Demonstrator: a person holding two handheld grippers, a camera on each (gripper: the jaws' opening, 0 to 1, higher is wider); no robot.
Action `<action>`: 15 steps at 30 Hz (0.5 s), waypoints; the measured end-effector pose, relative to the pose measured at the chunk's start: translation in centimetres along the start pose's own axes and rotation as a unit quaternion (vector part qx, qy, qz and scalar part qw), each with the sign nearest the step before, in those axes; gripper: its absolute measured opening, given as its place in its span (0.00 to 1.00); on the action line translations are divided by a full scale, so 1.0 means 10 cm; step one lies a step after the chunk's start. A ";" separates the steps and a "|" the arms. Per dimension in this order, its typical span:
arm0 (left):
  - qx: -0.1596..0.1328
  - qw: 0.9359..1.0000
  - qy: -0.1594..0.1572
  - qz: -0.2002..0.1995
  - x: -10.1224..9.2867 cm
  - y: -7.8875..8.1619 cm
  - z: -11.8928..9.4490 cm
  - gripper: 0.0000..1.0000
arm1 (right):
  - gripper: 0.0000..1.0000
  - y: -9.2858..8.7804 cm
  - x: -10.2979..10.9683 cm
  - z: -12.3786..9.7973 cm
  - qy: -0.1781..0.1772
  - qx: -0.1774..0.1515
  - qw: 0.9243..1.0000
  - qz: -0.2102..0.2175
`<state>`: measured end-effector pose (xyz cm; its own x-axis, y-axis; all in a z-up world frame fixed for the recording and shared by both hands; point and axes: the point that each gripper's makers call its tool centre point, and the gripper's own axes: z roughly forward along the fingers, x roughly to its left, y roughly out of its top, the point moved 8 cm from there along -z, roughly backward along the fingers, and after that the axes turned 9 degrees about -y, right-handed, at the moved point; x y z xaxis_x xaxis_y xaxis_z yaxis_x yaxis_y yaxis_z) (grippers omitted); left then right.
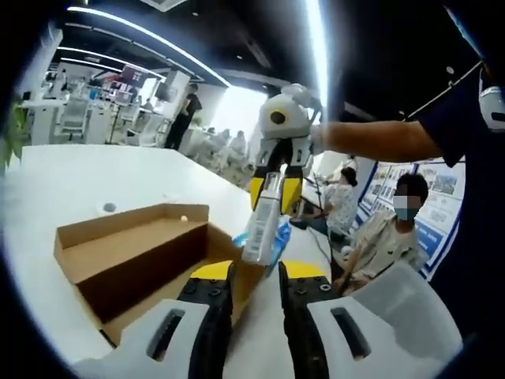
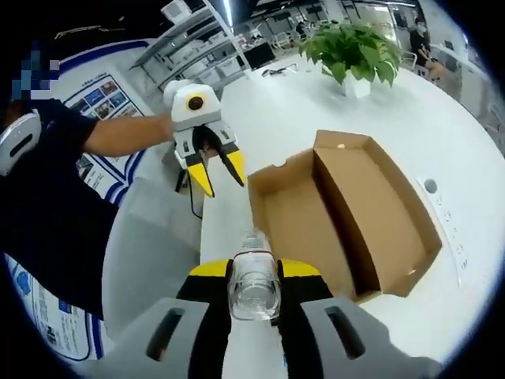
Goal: Operate the shoe box by opening the lid, removing the specified soft item, and placing it in the target area until the item is outside and the box remains undamaged.
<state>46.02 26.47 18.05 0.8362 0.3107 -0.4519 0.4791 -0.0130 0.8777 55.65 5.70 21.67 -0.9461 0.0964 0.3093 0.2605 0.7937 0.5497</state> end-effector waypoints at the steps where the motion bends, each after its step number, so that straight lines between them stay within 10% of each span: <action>1: 0.001 1.000 0.000 -0.001 -0.01 -0.01 0.00 0.20 | 0.18 -0.06 -0.03 -0.04 -0.011 0.011 1.000 -0.002; 15: 0.021 1.000 0.001 0.009 -0.06 -0.08 0.06 0.21 | 0.18 -0.55 -0.27 -0.43 -0.074 0.076 0.994 0.001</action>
<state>45.28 25.70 17.52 0.8439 0.3123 -0.4362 0.4752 -0.0580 0.8780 57.58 -1.50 21.22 -0.9665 0.1770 0.1860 0.2412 0.8743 0.4212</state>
